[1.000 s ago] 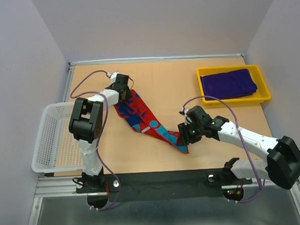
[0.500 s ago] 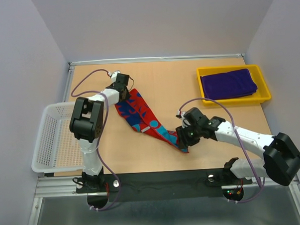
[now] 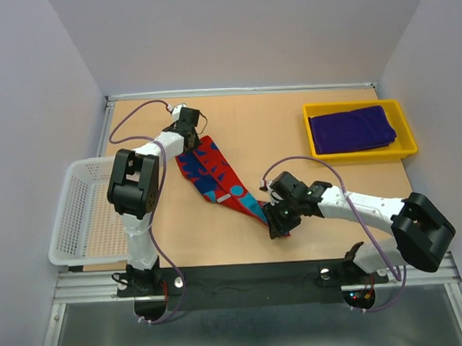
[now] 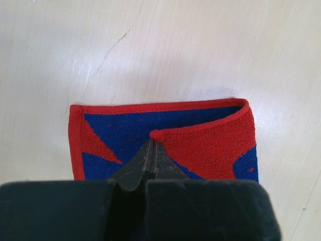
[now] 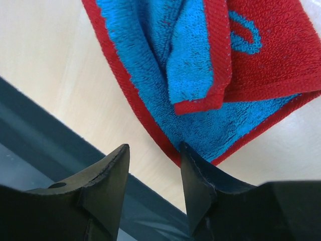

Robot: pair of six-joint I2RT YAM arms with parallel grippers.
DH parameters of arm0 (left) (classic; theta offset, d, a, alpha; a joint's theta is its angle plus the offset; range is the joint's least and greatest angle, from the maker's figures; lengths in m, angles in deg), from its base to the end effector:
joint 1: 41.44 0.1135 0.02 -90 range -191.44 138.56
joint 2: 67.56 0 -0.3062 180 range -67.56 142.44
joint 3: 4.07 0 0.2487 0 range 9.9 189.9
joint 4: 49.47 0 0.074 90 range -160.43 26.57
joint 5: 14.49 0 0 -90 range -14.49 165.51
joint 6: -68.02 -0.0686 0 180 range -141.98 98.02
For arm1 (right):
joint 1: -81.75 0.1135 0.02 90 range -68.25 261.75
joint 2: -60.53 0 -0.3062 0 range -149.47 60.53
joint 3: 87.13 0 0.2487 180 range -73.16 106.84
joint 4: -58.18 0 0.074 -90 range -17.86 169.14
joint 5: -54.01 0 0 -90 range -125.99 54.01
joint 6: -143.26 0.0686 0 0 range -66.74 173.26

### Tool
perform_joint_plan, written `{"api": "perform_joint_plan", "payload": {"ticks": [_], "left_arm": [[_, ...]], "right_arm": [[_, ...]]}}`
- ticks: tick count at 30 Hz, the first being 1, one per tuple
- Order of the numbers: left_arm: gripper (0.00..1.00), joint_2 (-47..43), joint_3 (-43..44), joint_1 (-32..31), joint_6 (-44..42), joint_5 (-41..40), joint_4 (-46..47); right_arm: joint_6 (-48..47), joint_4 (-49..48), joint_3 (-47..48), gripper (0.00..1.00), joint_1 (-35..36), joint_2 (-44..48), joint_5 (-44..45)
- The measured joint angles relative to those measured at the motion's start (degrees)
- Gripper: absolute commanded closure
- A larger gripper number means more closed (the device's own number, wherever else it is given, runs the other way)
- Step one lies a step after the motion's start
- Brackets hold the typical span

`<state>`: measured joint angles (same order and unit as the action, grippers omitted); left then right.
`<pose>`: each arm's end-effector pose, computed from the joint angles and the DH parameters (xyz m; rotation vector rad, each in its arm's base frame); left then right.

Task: Fold and stack the towels
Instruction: Flatten out the crumpled towel

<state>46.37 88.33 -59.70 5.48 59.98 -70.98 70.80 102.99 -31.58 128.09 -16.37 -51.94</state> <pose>0.4596 -0.1323 0.2065 -0.3184 2.2681 -0.0986 0.1512 0.1858 0.1932 -0.7936 2.7505 0.6597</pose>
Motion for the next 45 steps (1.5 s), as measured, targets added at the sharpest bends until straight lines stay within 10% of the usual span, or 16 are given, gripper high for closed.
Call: {"api": "perform_joint_plan", "payload": {"ticks": [3, 8, 22, 30, 41, 45], "left_arm": [[1.00, 0.00, 1.03, 0.00, -0.24, -0.28, -1.40], [1.00, 0.00, 3.85, 0.00, -0.72, -1.09, -3.69], [1.00, 3.30, 33.86, 0.42, -1.88, -2.71, -15.37], [1.00, 7.72, 54.73, 2.69, 1.05, 6.23, -15.41], [1.00, 0.94, 37.33, 6.19, 4.22, 19.87, -2.58], [1.00, -4.98, 22.03, 9.07, 3.32, 19.61, 0.48]], "right_arm": [[0.20, 0.02, 0.07, 0.57, 1.09, -1.60, 1.62], [0.68, 0.04, 0.35, 1.00, 1.79, -2.36, 4.04], [0.50, 4.81, 16.52, 1.00, 0.48, 1.86, 22.99], [-5.29, 6.75, 31.12, 0.99, -13.60, -0.31, 36.98], [-11.82, 6.21, 36.61, 0.99, -17.38, 4.39, 39.28], [-11.58, 6.36, 28.94, 0.73, -17.38, 7.58, 29.86]]}}
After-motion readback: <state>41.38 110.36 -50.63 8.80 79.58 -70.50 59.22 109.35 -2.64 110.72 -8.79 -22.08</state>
